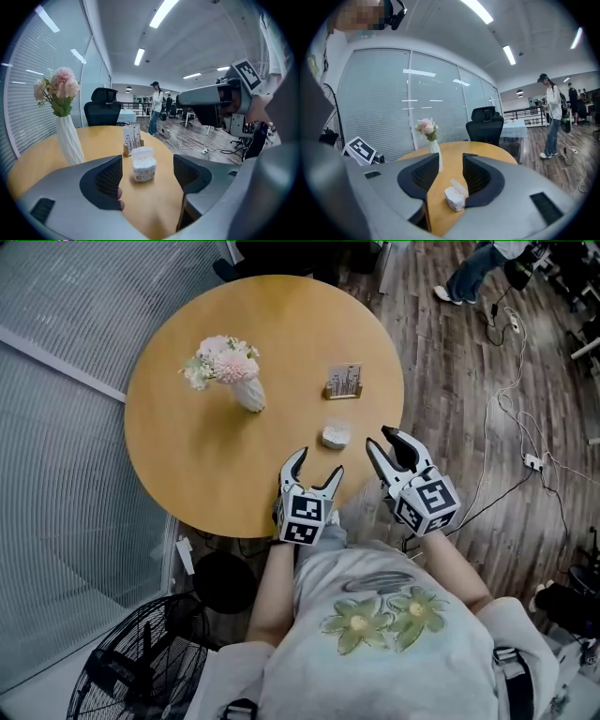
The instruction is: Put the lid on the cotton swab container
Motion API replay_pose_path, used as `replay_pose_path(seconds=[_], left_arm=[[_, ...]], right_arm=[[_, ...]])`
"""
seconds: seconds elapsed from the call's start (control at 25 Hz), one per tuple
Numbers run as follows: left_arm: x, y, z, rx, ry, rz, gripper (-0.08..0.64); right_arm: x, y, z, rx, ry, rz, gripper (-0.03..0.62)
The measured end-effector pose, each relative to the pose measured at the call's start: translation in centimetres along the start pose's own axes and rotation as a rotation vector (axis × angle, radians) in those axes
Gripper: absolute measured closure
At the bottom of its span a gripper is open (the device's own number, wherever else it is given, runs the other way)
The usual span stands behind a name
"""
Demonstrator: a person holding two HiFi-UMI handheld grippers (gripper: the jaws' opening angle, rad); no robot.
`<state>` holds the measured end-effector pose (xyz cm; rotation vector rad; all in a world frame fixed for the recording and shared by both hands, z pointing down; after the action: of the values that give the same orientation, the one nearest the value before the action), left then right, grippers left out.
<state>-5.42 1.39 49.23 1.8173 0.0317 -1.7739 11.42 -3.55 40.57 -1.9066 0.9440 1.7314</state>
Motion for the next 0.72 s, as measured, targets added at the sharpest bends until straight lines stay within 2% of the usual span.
replay_pose_path(seconds=[0.36, 0.72], left_arm=[[-2.2, 3.4, 1.4, -0.065, 0.037, 0.091, 0.218], [-3.6, 6.2, 2.5, -0.181, 0.076, 0.174, 0.218]], right_arm=[[-1.6, 2.4, -1.0, 0.019, 0.003, 0.048, 0.428], [-3.3, 4.4, -1.6, 0.052, 0.006, 0.112, 0.428]])
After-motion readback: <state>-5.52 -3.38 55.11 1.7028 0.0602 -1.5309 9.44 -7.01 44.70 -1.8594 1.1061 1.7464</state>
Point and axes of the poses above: the fingertips, and each gripper's own axes: y forward along the fingers, z to its left, x out of its top, the point moved 8 cm from there along -y, backward along the fingers, and after that the axes turned 7 degrees about -z, right-handed, at the moved point
